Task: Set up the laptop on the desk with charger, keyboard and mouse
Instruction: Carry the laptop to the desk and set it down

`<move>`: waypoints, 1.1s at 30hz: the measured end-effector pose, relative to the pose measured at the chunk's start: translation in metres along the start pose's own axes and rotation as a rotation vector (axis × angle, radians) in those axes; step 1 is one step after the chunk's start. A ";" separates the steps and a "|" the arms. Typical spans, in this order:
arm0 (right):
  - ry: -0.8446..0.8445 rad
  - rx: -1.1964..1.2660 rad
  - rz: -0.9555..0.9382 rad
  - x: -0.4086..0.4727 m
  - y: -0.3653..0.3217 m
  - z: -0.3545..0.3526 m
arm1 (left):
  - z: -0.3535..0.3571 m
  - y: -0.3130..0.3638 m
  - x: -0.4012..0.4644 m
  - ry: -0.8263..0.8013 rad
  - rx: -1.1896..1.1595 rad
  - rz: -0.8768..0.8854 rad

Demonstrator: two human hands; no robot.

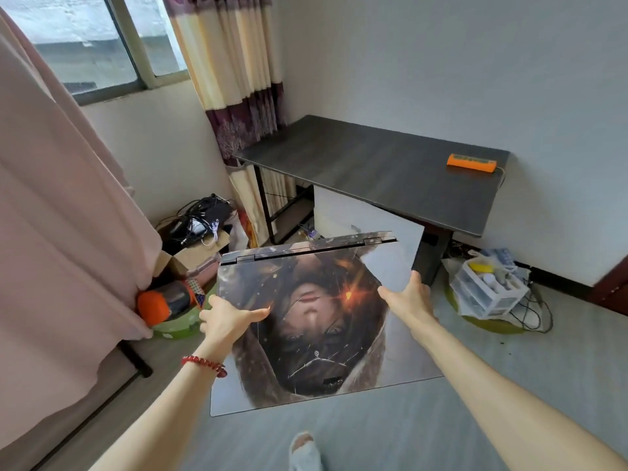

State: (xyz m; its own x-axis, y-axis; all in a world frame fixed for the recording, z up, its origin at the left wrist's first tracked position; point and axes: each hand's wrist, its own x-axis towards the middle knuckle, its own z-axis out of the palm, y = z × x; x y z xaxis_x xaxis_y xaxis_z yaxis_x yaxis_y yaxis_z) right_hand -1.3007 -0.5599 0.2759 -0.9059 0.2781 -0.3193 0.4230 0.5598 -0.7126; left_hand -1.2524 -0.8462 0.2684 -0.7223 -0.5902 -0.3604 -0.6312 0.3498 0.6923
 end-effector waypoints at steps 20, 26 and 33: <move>0.184 0.131 0.145 0.474 -0.212 0.000 | 0.162 0.377 0.415 -0.212 0.022 0.161; 0.186 0.127 0.261 0.593 -0.243 -0.013 | 0.225 0.473 0.506 -0.265 0.118 0.132; 0.224 0.214 0.372 0.710 -0.266 -0.004 | 0.298 0.558 0.613 -0.333 0.191 0.119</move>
State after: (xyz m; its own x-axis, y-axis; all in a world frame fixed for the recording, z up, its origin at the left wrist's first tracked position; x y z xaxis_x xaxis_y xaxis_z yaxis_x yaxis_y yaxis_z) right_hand -2.0560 -0.5078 0.2411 -0.6572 0.6038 -0.4512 0.6829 0.2235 -0.6955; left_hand -2.1318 -0.7960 0.2476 -0.8260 -0.2800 -0.4892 -0.5558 0.5493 0.6240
